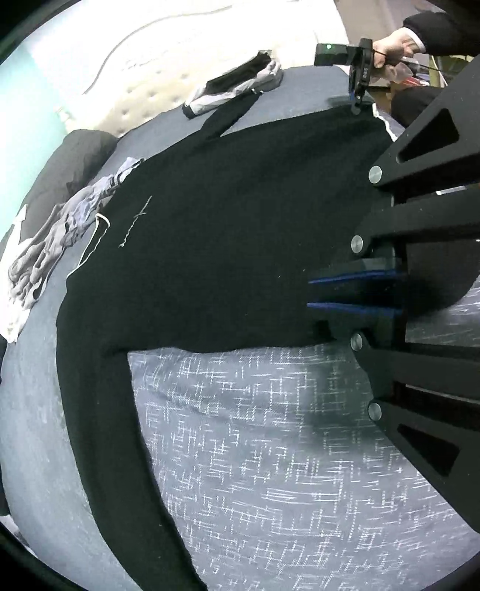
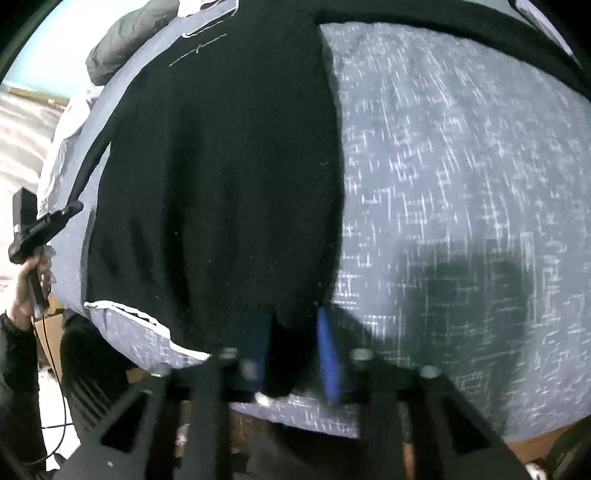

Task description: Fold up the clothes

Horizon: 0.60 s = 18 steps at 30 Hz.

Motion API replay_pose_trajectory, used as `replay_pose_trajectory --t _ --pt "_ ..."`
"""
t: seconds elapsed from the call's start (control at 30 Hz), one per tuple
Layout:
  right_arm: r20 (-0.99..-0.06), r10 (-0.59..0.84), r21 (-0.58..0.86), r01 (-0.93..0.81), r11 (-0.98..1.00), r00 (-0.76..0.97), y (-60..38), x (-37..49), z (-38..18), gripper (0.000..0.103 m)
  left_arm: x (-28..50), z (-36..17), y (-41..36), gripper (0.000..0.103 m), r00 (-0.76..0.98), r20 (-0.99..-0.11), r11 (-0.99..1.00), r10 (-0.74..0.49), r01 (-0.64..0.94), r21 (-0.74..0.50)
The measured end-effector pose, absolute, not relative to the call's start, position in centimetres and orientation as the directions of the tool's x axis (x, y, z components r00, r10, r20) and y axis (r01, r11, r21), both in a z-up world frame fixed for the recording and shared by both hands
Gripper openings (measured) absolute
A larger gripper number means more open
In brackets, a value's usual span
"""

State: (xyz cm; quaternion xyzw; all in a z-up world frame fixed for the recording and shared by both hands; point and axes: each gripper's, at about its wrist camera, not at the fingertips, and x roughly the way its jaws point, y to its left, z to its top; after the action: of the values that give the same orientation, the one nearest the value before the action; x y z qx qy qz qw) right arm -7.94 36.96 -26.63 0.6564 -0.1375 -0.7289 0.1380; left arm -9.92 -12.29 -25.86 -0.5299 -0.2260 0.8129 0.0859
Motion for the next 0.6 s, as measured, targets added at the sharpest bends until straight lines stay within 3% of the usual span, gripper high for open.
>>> replay_pose_trajectory --t 0.27,0.37,0.4,0.6 --pt "-0.909 -0.401 0.405 -0.016 -0.914 -0.117 38.2 -7.1 -25.6 0.010 -9.7 -24.0 -12.2 0.027 -0.459 -0.813 -0.893 0.359 0.083 -0.442" --pt "-0.911 -0.380 0.385 -0.003 -0.923 -0.158 38.8 -7.1 -23.9 0.023 -9.9 -23.3 -12.0 0.035 -0.480 -0.805 -0.898 0.349 0.076 -0.434" --pt "-0.912 -0.369 0.376 -0.006 -0.926 -0.177 39.1 -7.3 -23.3 0.033 -10.0 -23.1 -11.9 0.038 -0.485 -0.803 -0.899 0.346 0.073 -0.432" --pt "-0.900 -0.310 0.351 -0.090 -0.932 -0.306 42.6 -8.4 -21.6 0.041 -10.8 -22.7 -10.7 0.051 -0.509 -0.792 -0.906 0.337 0.054 -0.420"
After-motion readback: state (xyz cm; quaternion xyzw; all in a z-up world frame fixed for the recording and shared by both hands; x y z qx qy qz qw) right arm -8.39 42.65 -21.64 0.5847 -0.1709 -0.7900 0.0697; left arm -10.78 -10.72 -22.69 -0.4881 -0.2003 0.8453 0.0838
